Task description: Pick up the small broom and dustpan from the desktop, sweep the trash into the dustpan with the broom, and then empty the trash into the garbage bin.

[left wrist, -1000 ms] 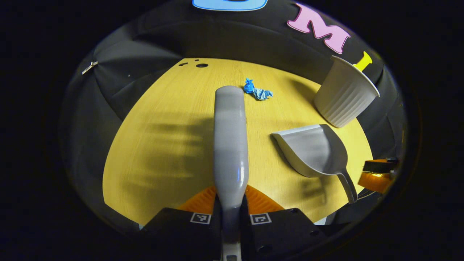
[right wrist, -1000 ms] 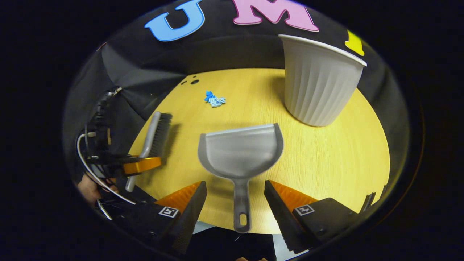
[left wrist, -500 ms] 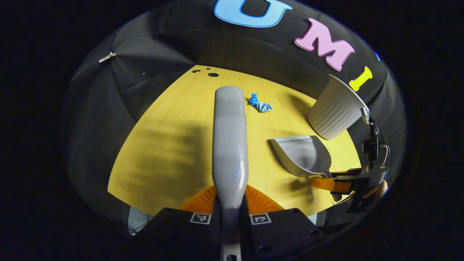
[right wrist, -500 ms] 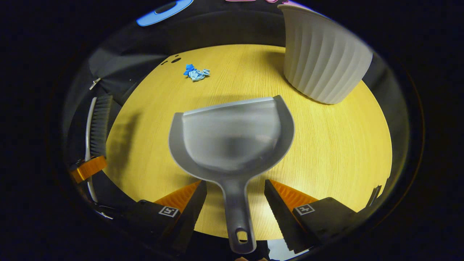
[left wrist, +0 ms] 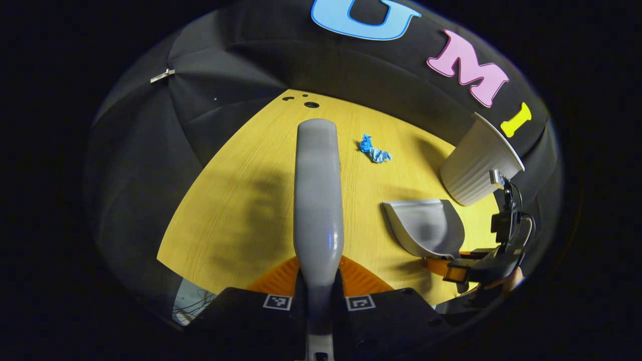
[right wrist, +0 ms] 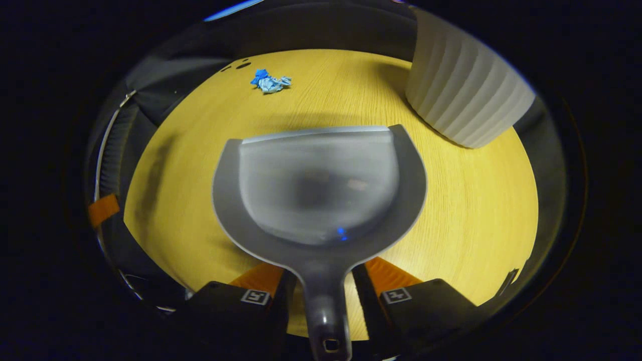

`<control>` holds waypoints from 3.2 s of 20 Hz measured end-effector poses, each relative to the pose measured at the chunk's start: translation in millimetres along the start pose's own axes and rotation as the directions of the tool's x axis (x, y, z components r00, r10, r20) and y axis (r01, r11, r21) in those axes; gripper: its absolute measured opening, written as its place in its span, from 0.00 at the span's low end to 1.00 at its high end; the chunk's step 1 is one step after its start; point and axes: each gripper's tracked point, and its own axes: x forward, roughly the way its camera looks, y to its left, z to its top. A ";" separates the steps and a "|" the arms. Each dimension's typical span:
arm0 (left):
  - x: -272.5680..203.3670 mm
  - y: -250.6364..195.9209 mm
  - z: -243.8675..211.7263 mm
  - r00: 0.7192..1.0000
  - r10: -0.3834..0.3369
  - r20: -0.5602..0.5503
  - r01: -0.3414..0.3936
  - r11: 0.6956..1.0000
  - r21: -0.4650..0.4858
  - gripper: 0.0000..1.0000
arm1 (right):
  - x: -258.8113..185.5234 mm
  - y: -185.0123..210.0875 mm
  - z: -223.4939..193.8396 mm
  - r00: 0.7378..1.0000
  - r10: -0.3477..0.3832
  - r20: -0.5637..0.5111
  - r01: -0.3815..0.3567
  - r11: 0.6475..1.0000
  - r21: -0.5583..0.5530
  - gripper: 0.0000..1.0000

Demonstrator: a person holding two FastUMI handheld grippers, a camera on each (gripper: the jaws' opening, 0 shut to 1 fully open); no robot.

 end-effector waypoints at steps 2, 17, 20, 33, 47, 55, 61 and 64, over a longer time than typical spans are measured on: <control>9.9 -1.1 9.5 1.000 0.018 -0.011 -0.017 1.000 0.020 0.25 | -0.4 1.2 -1.4 1.000 0.025 -0.004 -0.025 0.999 -0.040 0.55; 159.0 9.0 120.7 0.977 0.127 -0.171 -0.048 0.911 0.409 0.25 | -20.3 -36.1 5.4 0.960 0.223 -0.168 -0.257 0.942 -0.216 0.35; 188.6 9.9 141.1 0.964 0.198 -0.177 -0.070 0.832 0.550 0.25 | -23.8 -42.3 6.9 0.957 0.235 -0.172 -0.271 0.935 -0.230 0.34; 238.6 -53.1 173.8 0.973 0.109 -0.201 0.122 0.496 0.860 0.25 | -11.2 -43.1 14.6 0.953 0.270 -0.141 -0.298 0.919 -0.257 0.34; 153.3 -131.1 27.2 0.888 0.017 -0.460 0.366 0.580 0.728 0.25 | -5.6 -55.2 9.5 0.952 0.280 -0.121 -0.304 0.910 -0.282 0.34; 103.4 -159.1 -21.8 0.831 -0.045 -0.554 0.471 0.588 0.658 0.25 | -9.0 -74.7 -0.8 0.958 0.274 -0.081 -0.285 0.899 -0.332 0.34; 60.0 -153.4 -19.1 0.882 -0.073 -0.465 0.399 0.637 0.659 0.25 | -27.7 -72.7 -9.0 0.957 0.287 -0.030 -0.281 0.903 -0.324 0.34; 34.5 -139.7 -4.8 0.929 -0.087 -0.360 0.317 0.687 0.653 0.25 | -43.6 -73.6 -11.7 0.958 0.286 -0.021 -0.279 0.913 -0.298 0.34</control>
